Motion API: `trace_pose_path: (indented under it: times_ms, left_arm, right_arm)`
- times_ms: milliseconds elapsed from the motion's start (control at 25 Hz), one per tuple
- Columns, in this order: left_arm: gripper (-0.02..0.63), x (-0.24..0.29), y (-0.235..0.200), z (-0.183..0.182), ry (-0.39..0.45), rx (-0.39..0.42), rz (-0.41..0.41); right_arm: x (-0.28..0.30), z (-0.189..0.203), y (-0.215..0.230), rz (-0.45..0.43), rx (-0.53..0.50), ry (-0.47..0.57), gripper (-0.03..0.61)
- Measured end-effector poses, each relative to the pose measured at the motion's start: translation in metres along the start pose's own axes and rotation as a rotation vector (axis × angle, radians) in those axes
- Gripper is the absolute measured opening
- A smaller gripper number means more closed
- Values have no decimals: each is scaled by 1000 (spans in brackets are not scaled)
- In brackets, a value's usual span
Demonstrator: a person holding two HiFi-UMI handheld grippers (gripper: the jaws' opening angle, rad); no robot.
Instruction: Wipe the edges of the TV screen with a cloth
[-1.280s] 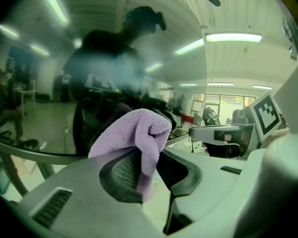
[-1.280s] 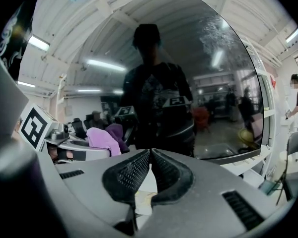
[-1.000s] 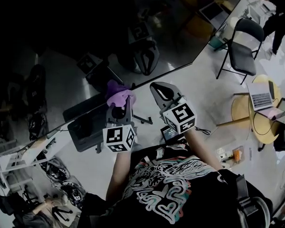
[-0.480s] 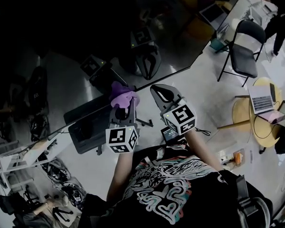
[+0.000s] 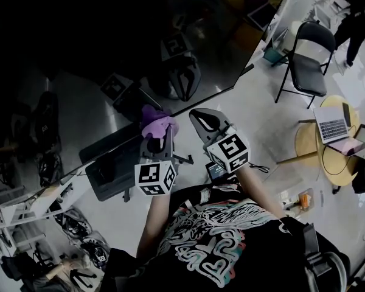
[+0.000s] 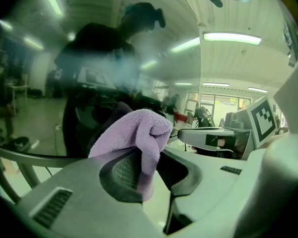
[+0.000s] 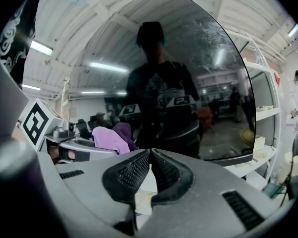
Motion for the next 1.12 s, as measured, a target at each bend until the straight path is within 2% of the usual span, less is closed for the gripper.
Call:
trace_pose_path:
  times_ms: [640,880,1000,1120]
  left_arm:
    - [86,1,0,0,13,0,2]
    - [86,14,14,2,16,20,47]
    - [86,13,14,4,8,11,58]
    - [86,14,10,2,3,15,95]
  right_arm:
    - [-1,-3,3,-25,-33,-20,34]
    - [-10,-5,13,35,-39,-35,34]
    - [-9,-11,6,44,-49,-67,34]
    - [-9,-21,-4,84,-49,-57,34]
Point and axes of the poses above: the fingertips, and each gripper's own axes: x forward along the fingers, y to its right, z out of its underside, the point moved 9 cm from there along -x, backward along the fingers, and after that the axes turned 10 degrees about -x, right-handed, at the moved point
